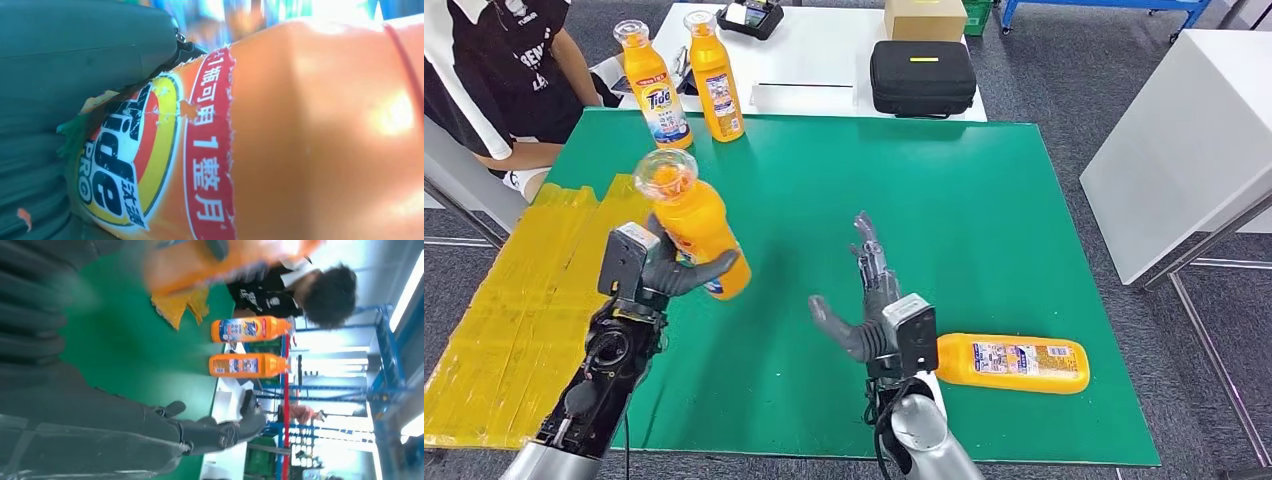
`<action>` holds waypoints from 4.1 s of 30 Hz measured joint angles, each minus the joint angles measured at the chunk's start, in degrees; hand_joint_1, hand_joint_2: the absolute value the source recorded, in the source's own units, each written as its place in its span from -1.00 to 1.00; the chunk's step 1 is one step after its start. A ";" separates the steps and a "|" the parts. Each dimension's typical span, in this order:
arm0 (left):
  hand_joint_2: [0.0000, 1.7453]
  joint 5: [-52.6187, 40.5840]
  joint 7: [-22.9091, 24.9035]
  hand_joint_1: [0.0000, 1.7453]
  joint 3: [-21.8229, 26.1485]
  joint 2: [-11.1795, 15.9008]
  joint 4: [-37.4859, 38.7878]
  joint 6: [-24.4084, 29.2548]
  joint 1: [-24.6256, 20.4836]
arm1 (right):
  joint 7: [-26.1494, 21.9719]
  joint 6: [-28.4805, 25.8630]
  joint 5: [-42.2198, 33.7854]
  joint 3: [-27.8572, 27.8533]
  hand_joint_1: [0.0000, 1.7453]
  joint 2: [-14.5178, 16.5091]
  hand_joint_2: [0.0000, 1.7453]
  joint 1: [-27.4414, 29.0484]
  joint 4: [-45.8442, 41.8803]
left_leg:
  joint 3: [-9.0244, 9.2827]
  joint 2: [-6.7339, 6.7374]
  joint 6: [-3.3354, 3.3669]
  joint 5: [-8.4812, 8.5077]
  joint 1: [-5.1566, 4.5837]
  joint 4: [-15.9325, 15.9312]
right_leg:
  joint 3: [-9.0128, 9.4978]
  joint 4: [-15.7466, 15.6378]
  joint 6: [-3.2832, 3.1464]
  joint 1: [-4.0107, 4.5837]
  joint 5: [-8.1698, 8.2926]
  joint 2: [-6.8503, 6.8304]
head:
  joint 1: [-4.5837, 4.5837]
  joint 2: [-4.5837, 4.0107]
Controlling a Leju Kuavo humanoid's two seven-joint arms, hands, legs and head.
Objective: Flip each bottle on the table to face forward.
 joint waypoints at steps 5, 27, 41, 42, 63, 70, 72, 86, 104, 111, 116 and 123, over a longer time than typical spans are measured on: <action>1.00 -5.89 -0.43 1.00 2.12 0.27 -2.97 6.52 1.91 | 0.96 1.08 -2.18 -1.52 -1.00 -0.72 1.00 1.52 -3.62 | -0.01 0.00 -0.01 -0.01 0.00 0.00 | 0.02 0.00 0.00 0.00 0.00 0.00 | 0.00 0.00; 1.00 -81.95 26.81 1.00 2.07 -3.96 18.48 37.23 -8.17 | 5.80 1.70 7.94 -18.22 -1.00 -4.91 1.00 9.26 -19.74 | -0.05 0.00 0.01 -0.01 -0.03 0.03 | -0.10 -0.02 0.02 -0.01 0.05 0.00 | -0.02 0.00; 1.00 -84.34 33.27 1.00 -2.60 -1.70 28.83 37.24 -10.82 | 4.42 5.55 12.13 -21.22 -1.00 -5.66 1.00 10.60 -20.92 | -0.08 0.00 0.00 -0.01 -0.02 0.02 | -0.10 -0.02 0.02 0.00 0.03 0.01 | -0.03 0.00; 1.00 -84.34 34.14 1.00 -3.50 -1.41 29.92 37.22 -11.07 | 4.21 5.79 12.17 -21.34 -1.00 -5.67 1.00 10.63 -20.92 | -0.08 0.00 0.00 -0.01 -0.01 0.02 | -0.09 -0.01 0.02 0.00 0.03 0.01 | -0.02 0.00; 1.00 -84.25 36.82 1.00 -2.71 2.45 42.18 37.02 -12.34 | 3.32 6.80 13.67 -21.75 -1.00 -5.17 1.00 9.74 -19.39 | -0.12 0.00 0.00 -0.01 0.00 0.01 | -0.10 0.00 0.01 0.00 0.02 0.01 | -0.01 0.00; 1.00 -84.34 36.93 0.48 -2.09 2.50 42.79 37.02 -12.33 | 3.32 6.80 13.69 -21.79 -1.00 -5.07 1.00 9.74 -19.28 | -0.13 -0.01 0.00 -0.01 -0.01 0.01 | -0.10 0.00 0.01 0.00 0.02 0.01 | -0.01 0.00; 1.00 -84.34 37.54 -0.52 -2.09 2.51 42.90 37.02 -12.33 | 3.32 6.79 13.77 -21.80 -1.00 -5.06 1.00 9.75 -19.28 | -0.13 -0.01 0.00 -0.01 -0.01 0.01 | -0.10 0.00 0.01 0.00 0.02 0.01 | -0.01 0.00; 1.00 -83.47 41.57 -1.00 -1.03 2.94 43.65 36.99 -12.18 | 4.39 6.53 18.08 -22.37 -1.00 -3.49 1.00 10.10 -19.49 | -0.14 0.00 0.00 -0.01 0.00 0.01 | -0.13 0.00 0.00 -0.01 0.02 0.01 | 0.00 0.00; -1.00 -67.15 11.20 -1.00 19.74 -3.86 39.32 36.80 -11.24 | 5.58 5.80 29.62 -22.93 -1.00 -2.26 1.00 11.79 -21.38 | -0.13 -0.01 0.00 -0.01 -0.01 0.01 | -0.13 0.00 0.01 -0.01 0.03 0.01 | -0.01 0.00; 1.00 -66.27 10.03 -1.00 21.71 -5.37 37.77 37.01 -11.27 | 5.97 5.54 31.22 -23.08 -1.00 -1.74 0.50 11.70 -21.38 | -0.13 -0.01 0.00 0.00 0.00 0.01 | -0.13 0.00 0.01 0.00 0.02 0.01 | -0.02 0.00; 1.00 -62.27 6.40 -1.00 23.00 -6.23 37.09 36.26 -11.07 | 6.33 4.52 38.15 -23.16 -1.00 -1.99 -0.50 11.90 -21.38 | -0.13 -0.01 0.00 -0.01 0.00 0.02 | -0.13 0.00 0.01 -0.01 0.02 0.01 | -0.01 0.00; 1.00 -38.84 -6.80 -1.00 26.02 -9.04 30.33 19.54 -9.16 | 9.45 7.65 54.27 -22.62 -1.00 -6.25 1.00 12.11 -20.64 | -0.16 -0.02 0.00 -0.02 -0.02 0.02 | -0.12 -0.01 0.01 -0.01 0.02 0.00 | -0.02 0.00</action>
